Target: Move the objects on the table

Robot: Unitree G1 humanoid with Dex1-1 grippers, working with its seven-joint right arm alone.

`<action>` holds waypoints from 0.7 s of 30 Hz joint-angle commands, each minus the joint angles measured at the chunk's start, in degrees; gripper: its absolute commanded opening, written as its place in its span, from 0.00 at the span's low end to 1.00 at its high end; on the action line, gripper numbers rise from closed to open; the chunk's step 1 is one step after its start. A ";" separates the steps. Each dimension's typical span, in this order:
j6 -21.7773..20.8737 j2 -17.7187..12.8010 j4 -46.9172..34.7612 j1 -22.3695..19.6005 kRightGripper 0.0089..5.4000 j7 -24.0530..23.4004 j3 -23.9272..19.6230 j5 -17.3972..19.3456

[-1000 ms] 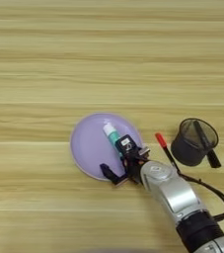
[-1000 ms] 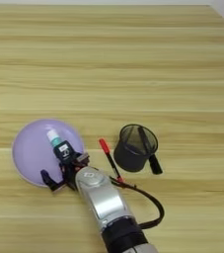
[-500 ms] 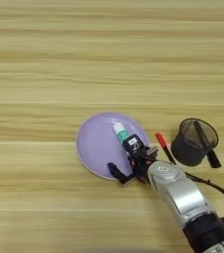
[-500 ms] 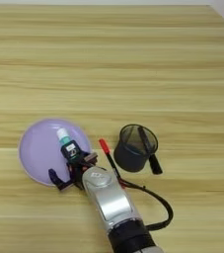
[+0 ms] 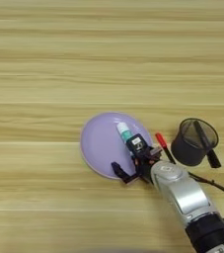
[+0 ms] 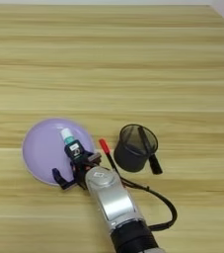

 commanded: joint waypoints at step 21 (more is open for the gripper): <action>-11.36 2.73 -1.27 -3.28 0.99 -5.50 -2.40 0.01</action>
